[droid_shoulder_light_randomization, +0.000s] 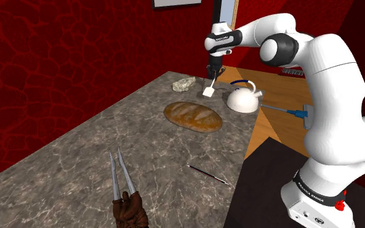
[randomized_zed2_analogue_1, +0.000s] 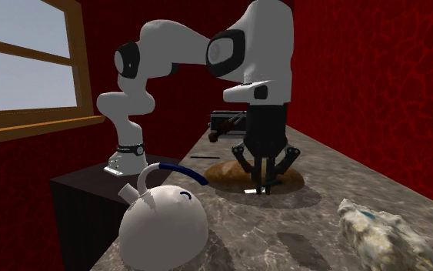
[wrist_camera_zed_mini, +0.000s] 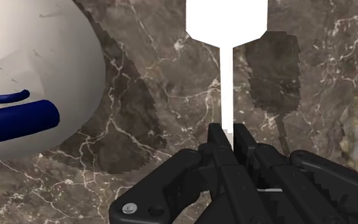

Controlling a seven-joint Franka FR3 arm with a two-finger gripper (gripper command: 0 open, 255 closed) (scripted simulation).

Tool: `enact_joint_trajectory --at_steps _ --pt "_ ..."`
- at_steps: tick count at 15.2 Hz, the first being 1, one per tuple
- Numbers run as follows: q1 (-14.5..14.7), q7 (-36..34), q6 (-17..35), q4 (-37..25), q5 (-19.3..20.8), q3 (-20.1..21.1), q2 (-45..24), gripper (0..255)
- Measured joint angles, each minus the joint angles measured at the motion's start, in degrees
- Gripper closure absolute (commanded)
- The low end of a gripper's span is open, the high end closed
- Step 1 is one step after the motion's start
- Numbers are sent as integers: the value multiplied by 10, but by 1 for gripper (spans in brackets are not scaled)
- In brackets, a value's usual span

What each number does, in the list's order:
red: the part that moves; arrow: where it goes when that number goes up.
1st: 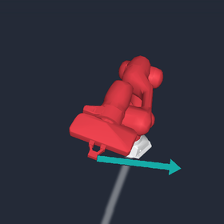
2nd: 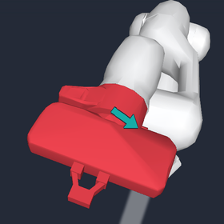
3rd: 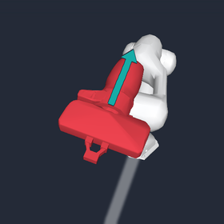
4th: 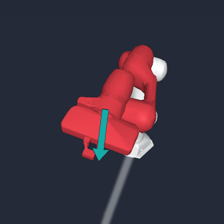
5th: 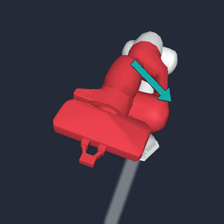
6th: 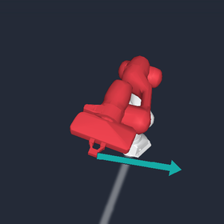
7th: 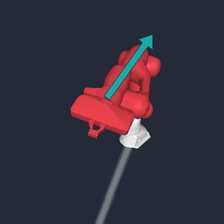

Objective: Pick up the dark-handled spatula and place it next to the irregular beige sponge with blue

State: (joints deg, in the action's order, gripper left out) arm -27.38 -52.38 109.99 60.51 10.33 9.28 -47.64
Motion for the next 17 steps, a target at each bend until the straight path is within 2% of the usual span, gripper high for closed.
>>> enact_joint_trajectory --at_steps 7,17 --pt "-3 -4 49 41 3 -2 -8 255" --pt "-1 -10 98 52 8 -6 -46 255"
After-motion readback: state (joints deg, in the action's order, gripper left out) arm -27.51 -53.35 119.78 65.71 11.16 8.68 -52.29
